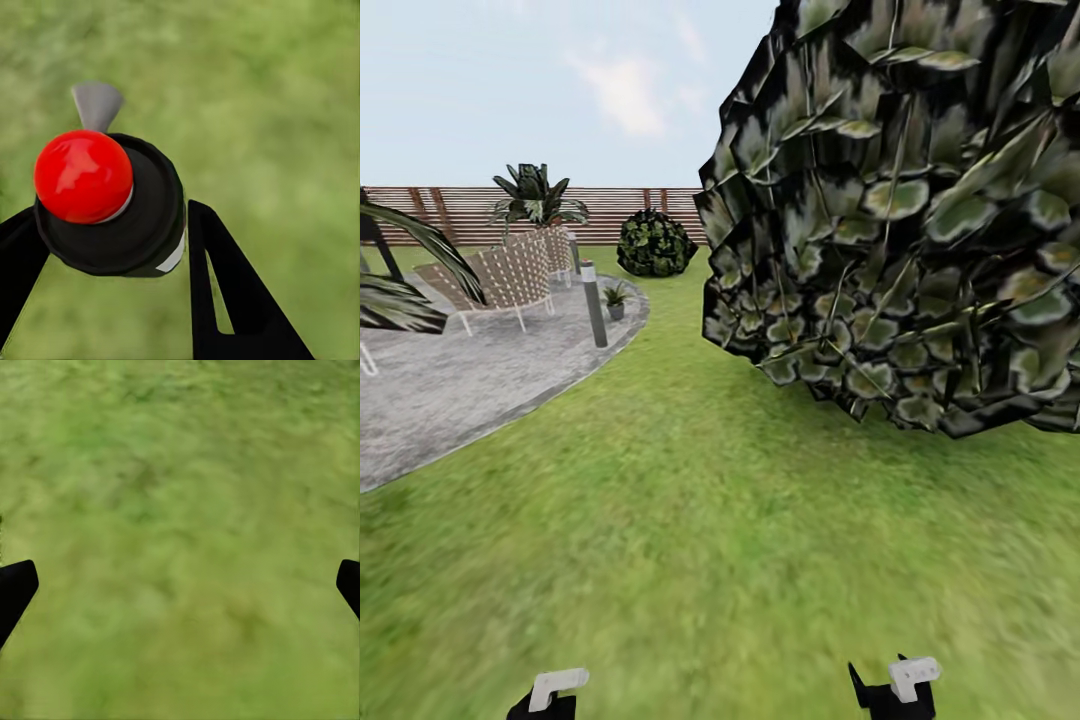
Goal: Pick up the pesticide atomizer in the garden and spray insectifuge to fully cover both potted plants in the garden.
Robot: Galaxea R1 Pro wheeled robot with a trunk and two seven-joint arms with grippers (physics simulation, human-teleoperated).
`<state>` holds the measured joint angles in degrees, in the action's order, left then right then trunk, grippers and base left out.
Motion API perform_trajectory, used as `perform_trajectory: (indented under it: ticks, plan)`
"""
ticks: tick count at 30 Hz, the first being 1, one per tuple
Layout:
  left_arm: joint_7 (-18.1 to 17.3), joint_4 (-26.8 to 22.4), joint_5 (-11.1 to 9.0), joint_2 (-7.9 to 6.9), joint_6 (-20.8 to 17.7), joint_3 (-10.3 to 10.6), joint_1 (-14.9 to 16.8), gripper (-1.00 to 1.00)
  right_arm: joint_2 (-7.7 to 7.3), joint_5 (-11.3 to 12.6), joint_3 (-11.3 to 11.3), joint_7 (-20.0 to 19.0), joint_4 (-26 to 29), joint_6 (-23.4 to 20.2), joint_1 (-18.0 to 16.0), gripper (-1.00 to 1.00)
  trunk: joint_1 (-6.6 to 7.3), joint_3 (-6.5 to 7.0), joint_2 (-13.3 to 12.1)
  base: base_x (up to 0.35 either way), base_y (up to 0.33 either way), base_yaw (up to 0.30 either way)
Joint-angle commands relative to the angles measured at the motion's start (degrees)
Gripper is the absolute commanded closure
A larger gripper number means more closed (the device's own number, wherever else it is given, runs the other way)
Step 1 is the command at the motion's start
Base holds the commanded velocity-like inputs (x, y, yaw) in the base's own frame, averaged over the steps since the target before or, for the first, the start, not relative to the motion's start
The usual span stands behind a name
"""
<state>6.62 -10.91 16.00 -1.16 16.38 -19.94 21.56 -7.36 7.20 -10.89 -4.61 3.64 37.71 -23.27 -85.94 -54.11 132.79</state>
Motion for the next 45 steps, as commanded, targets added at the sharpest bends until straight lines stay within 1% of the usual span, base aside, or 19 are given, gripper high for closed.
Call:
perform_trajectory:
  ticks: [1, 12, 45]
  plan:
    - [0.2, 0.1, 0.6, 0.02, 0.2, -0.3, 0.1, 1.0, -0.03, 0.6, -0.2, -0.5, 0.0, 0.2, 0.0, -1.0, -0.02, -0.05, 0.0, 0.34, -0.005, 0.233]
    - [0.2, 0.1, 0.6, 0.02, 0.2, -0.3, 0.1, 1.0, -0.03, 0.6, -0.2, -0.5, 0.0, 0.2, 0.0, -1.0, -0.02, -0.05, 0.0, 0.34, -0.001, 0.198]
    - [0.2, 0.1, 0.6, 0.02, 0.2, -0.3, 0.1, 1.0, -0.03, 0.6, -0.2, -0.5, 0.0, 0.2, 0.0, -1.0, -0.02, -0.05, 0.0, 0.34, 0.0, 0.003]
